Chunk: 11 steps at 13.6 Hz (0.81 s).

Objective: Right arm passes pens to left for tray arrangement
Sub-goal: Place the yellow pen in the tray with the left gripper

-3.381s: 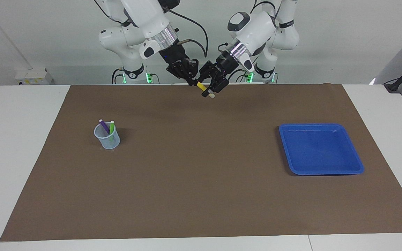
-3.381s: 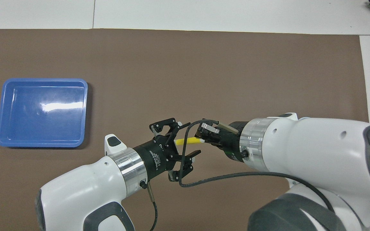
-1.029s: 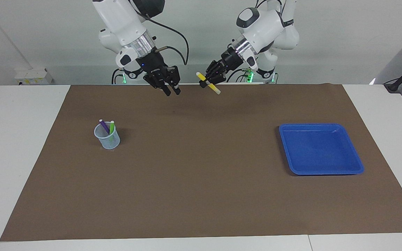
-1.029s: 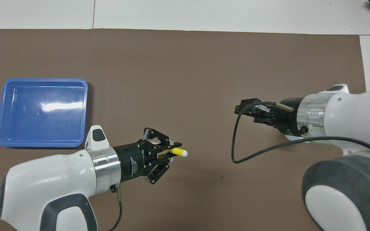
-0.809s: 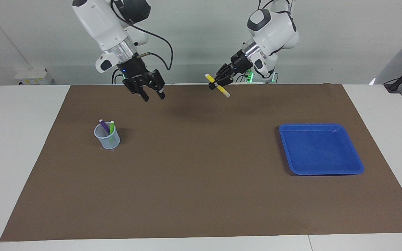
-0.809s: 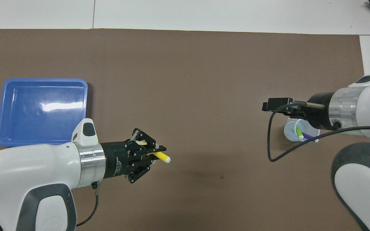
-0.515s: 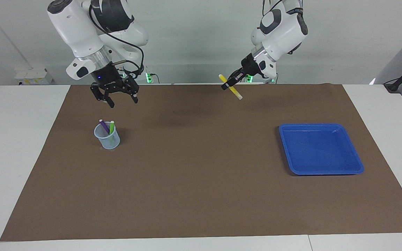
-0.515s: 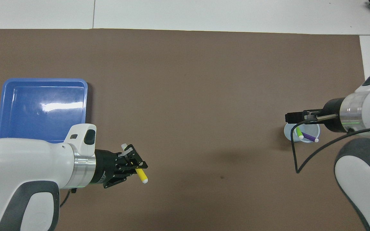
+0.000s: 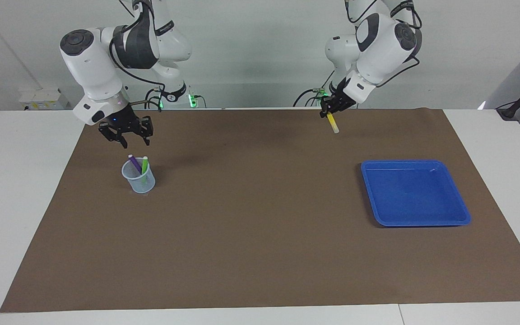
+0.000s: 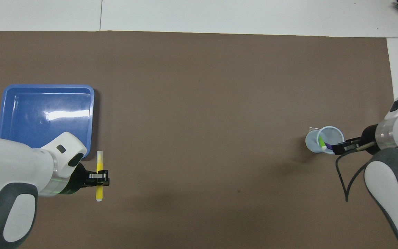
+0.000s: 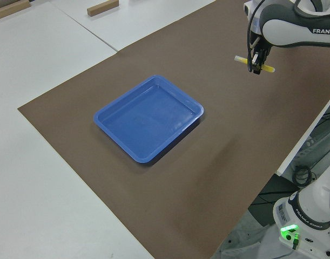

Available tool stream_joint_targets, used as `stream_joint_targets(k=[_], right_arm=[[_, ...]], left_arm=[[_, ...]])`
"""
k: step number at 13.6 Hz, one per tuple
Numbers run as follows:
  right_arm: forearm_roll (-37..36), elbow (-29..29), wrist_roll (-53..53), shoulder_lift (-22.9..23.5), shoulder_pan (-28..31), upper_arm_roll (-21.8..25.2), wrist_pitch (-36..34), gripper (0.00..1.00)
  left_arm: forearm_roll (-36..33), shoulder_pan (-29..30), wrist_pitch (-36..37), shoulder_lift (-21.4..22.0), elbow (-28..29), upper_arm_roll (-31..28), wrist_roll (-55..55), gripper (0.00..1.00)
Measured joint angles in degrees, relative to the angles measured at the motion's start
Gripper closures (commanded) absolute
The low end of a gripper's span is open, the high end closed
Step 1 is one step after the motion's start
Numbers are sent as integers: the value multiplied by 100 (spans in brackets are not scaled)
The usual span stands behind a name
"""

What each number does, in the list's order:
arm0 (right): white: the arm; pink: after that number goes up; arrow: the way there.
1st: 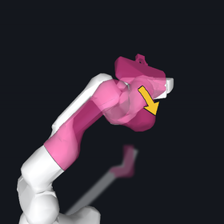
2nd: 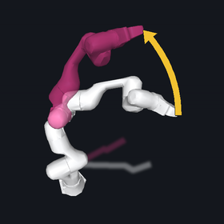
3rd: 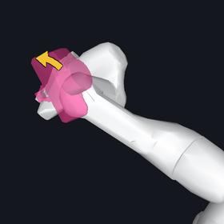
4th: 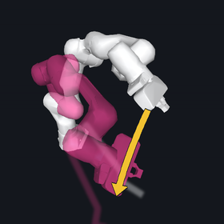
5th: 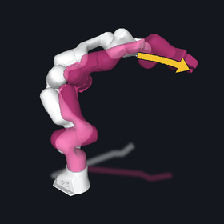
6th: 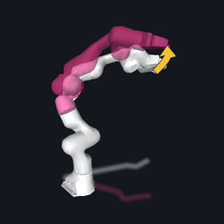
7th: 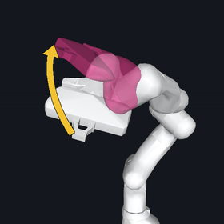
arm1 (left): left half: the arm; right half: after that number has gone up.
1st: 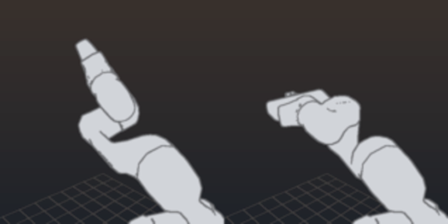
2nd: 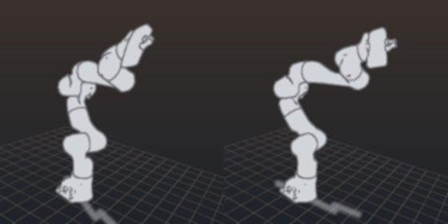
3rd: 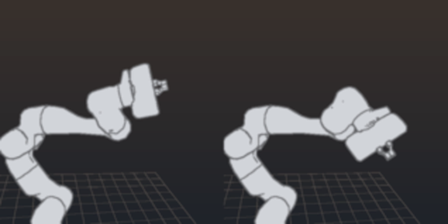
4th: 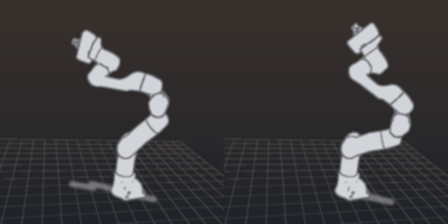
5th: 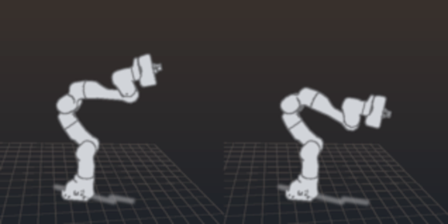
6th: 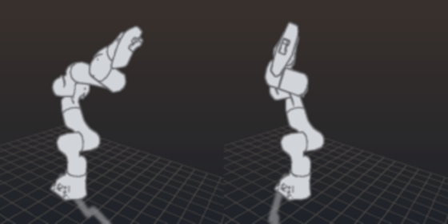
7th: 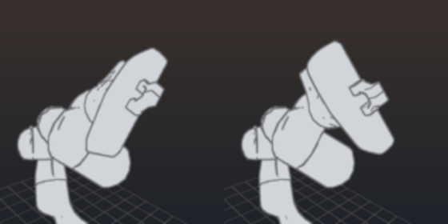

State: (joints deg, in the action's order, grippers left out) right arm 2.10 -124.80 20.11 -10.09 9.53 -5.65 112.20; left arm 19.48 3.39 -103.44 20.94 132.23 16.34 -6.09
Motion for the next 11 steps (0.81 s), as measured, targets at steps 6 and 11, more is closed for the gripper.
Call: stream_joint_targets(k=[6, 11], right_arm=[[-9, -753, 1052, 12, 274, -8, 857, 37], [-9, -899, 1415, 181, 448, -18, 1171, 46]], left_arm=[[-1194, 800, -1059, -1115, 28, -9, 743, 100], [-1534, 1058, -2140, -1904, -65, -6, 765, 100]])
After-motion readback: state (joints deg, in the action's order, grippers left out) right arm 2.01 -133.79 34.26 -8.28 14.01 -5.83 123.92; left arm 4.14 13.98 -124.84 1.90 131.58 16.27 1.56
